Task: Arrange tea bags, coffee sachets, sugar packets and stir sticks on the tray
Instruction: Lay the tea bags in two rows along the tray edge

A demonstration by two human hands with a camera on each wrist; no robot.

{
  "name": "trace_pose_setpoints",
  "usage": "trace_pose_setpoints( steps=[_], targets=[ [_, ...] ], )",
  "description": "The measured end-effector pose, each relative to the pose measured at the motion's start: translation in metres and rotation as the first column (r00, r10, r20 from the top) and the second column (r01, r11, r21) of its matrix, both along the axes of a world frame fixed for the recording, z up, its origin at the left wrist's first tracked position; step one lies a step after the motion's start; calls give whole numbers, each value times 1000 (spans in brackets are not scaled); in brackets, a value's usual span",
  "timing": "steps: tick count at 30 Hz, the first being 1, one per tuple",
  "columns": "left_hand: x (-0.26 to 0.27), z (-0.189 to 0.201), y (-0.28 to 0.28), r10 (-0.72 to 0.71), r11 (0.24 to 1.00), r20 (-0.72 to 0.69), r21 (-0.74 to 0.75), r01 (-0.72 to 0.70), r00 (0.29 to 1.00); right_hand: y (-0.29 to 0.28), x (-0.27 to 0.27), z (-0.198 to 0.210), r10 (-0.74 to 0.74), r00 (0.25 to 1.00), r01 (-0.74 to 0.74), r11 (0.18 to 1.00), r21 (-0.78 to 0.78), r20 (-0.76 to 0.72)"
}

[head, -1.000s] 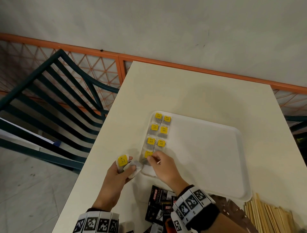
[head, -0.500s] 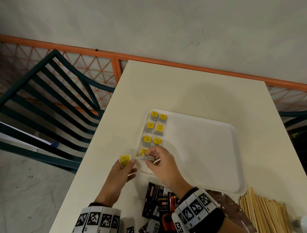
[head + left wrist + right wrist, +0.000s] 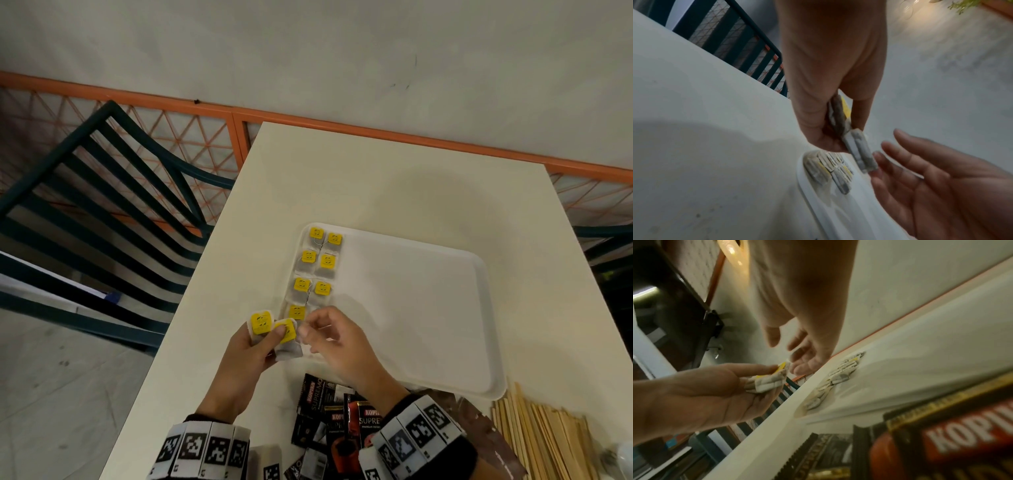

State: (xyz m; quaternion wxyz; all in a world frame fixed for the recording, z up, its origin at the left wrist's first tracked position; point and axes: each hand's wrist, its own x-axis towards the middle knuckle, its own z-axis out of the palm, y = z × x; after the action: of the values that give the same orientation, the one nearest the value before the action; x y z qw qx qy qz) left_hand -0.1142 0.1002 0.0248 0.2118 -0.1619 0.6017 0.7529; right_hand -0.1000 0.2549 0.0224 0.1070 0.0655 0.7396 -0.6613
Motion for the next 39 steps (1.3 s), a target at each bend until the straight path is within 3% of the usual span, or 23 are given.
trace_pose_setpoints(
  steps=[2, 5, 9, 11, 14, 16, 24, 33, 39],
  targets=[
    [1, -1, 1, -15, 1000, -11, 3, 15, 1000, 0, -5, 1, 26, 990, -31, 999, 34, 137],
    [3, -2, 5, -53, 999, -6, 3, 53, 999, -4, -8, -2, 84, 977, -94, 995, 43, 196],
    [1, -4, 5, -33, 999, 81, 5, 32, 996, -2, -11, -15, -47, 968, 40, 999, 32, 247],
    [1, -7, 2, -23, 996, 74, -80, 29, 997, 3, -14, -21, -137, 956, 124, 990, 63, 260],
    [1, -11, -3, -56, 963, -1, -266, 53, 998, 11, -20, -32, -261, 935, 218, 957, 191, 240],
    [1, -10, -3, -113, 947, -61, -307, 89, 992, 14, -24, -37, -317, 922, 261, 933, 248, 224],
    [-7, -18, 4, -229, 858, -160, -500, 121, 960, 9, -28, -47, -297, 950, 224, 866, 447, 100],
    [-20, -28, 13, -412, 740, -210, -645, 192, 887, 30, -16, -8, -242, 966, 164, 849, 502, 95],
    [-23, -35, 18, -542, 588, -179, -779, 218, 821, 51, 11, 34, -212, 974, 152, 867, 475, 76]
  ],
)
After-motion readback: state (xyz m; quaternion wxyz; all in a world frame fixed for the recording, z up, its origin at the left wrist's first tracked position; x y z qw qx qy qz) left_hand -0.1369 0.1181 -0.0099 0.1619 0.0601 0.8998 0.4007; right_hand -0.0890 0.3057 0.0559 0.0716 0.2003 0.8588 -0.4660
